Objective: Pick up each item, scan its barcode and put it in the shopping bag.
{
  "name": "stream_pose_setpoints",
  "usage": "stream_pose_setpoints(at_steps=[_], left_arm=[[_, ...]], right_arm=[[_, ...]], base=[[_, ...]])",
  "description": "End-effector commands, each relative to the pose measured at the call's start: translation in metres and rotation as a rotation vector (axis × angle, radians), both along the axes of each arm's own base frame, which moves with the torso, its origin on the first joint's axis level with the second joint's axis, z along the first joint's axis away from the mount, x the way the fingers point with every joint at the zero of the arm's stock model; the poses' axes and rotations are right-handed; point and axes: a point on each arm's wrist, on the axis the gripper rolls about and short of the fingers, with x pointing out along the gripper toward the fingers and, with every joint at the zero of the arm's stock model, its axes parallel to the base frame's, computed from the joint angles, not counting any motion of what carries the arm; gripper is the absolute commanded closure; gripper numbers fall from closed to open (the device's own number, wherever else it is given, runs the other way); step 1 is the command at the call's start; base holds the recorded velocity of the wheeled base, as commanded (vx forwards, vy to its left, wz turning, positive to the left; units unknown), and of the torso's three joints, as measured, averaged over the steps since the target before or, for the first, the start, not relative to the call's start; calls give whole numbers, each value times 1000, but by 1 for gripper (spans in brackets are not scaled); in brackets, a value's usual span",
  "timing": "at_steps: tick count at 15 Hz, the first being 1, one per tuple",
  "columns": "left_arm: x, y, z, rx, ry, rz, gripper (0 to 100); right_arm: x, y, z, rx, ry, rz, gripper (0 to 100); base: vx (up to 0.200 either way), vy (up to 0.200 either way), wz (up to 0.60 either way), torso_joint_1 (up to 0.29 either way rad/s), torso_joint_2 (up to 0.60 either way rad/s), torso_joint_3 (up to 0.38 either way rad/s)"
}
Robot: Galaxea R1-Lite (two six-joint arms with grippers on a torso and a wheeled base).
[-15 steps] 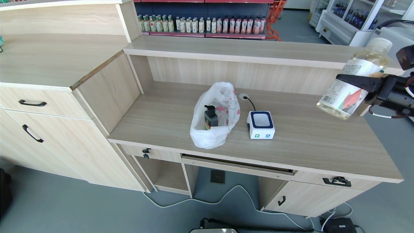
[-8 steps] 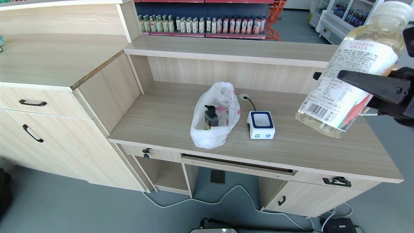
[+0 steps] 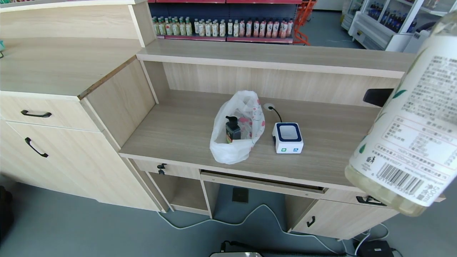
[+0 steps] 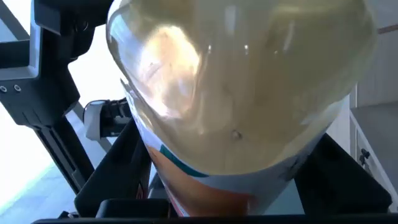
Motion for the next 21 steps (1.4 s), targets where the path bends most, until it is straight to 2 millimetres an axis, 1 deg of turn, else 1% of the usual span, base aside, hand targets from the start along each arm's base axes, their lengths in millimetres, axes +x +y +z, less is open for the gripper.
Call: stream_pose_setpoints(at_steps=[1,3,4,6,7,9,11,14,15,17,21], left_arm=[[0,0,0,0,-1,-1,0],[0,0,0,0,-1,0,0],[0,0,0,0,-1,0,0],[0,0,0,0,-1,-1,0],[0,0,0,0,-1,0,0],[0,0,0,0,-1,-1,0],[0,0,0,0,-1,-1,0],[0,0,0,0,-1,-1,0],[0,0,0,0,-1,0,0],[0,0,0,0,-1,0,0],[0,0,0,0,-1,0,0]], right_arm=[[-5,1,2,-12,-15,28,100],[-5,3,2,-34,-25,63,100],[-7,7,5,-32,-25,89,100],[-11,11,19,-27,-25,127,100],[-13,13,21,-41,-8,154,100],[-16,16,19,-93,-16,219,100],[-17,18,19,-101,-13,241,100],[-24,14,25,-114,38,244,100],[-29,11,30,-117,57,248,100],[-33,11,33,-129,60,267,100],[-33,11,32,-144,65,274,100]], base=[[0,0,0,0,0,0],[0,0,0,0,0,0],[0,0,0,0,0,0],[0,0,0,0,0,0],[0,0,0,0,0,0],[0,0,0,0,0,0],[0,0,0,0,0,0],[0,0,0,0,0,0],[0,0,0,0,0,0],[0,0,0,0,0,0],[0,0,0,0,0,0]])
